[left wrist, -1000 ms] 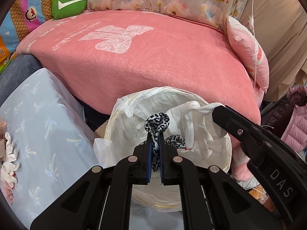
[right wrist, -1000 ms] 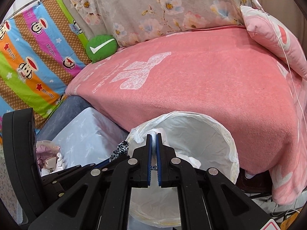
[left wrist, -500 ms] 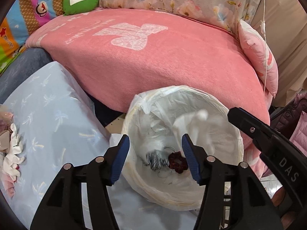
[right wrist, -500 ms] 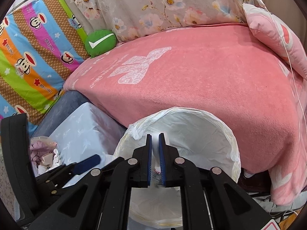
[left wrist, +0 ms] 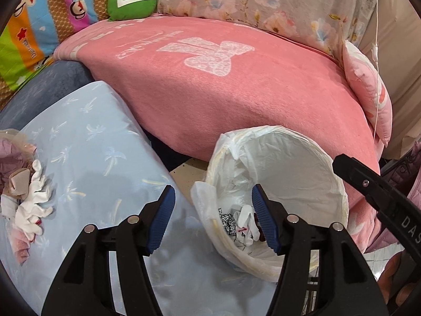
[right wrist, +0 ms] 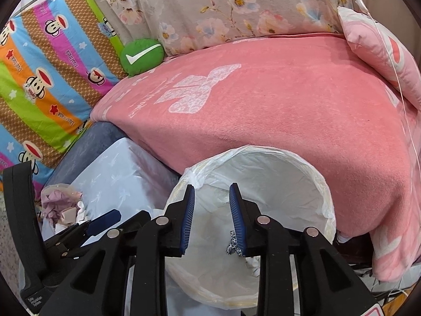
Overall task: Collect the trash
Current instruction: 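Carry both items over the white bin and open both tools, then move both open tools back over the item pile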
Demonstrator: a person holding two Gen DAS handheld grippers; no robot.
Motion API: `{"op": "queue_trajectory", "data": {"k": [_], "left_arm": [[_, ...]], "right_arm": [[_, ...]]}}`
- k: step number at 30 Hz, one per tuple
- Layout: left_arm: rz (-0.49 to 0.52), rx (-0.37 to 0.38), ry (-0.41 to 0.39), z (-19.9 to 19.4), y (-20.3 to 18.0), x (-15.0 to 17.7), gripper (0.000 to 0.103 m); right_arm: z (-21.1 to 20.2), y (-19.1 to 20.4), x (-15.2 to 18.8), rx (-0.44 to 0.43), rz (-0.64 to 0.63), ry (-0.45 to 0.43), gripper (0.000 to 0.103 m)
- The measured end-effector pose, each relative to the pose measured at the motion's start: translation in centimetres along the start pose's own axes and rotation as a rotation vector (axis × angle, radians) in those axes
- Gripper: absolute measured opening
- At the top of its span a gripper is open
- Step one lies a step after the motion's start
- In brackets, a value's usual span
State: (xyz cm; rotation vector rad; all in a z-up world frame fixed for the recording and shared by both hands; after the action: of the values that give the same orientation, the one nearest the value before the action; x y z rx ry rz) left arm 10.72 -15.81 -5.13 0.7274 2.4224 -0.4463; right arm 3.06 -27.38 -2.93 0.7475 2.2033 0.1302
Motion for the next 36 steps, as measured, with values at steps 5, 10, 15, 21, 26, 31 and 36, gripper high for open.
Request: {"op": "queue_trajectory", "data": {"k": [5, 10, 15, 21, 26, 31, 36], "left_arm": [[-0.046, -0.034, -0.021, -1.3, 2.6, 0.5, 0.062], [-0.114, -0.078, -0.036, -2.7, 6.5, 1.6, 0.064], [-0.189, -0.125, -0.036, -3.9, 10.7, 3.0, 0.065], [-0.273, -0.186, -0.032, -5.2, 15.8, 5.0, 0.066], [-0.353, -0.23, -0.036, -6.5, 20.1, 6.7, 0.066], [-0.429, -0.269, -0.032, -7.2, 24.1, 8.3, 0.066], [-0.499, -0.292, -0.017, -7.4, 27.7, 9.8, 0.066]], "right_arm": [[0.0, 3.2, 0.7, -0.04, -0.051, 0.016, 0.033], [0.2, 6.8, 1.7, -0.082, -0.108, 0.037, 0.035], [0.8, 10.7, 2.8, -0.12, -0.165, 0.065, 0.035], [2.3, 15.0, 4.6, -0.16, -0.219, 0.108, 0.035], [3.6, 18.8, 6.4, -0.187, -0.27, 0.149, 0.035], [5.1, 22.4, 8.2, -0.209, -0.32, 0.187, 0.035], [7.1, 25.6, 10.3, -0.23, -0.359, 0.235, 0.039]]}}
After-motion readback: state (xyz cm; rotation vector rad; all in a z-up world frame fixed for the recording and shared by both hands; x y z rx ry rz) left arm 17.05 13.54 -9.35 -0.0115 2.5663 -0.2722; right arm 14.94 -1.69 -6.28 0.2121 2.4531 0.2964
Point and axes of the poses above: each gripper's, at about its wrist camera, not at the fingertips, and z roughly the way its jaws point, y to its left, x to its underside, the point moved 4 cm from there along z, roughly the way its jaws point, and after that the axes turned 1 degree about y, right-handed, at the moved point
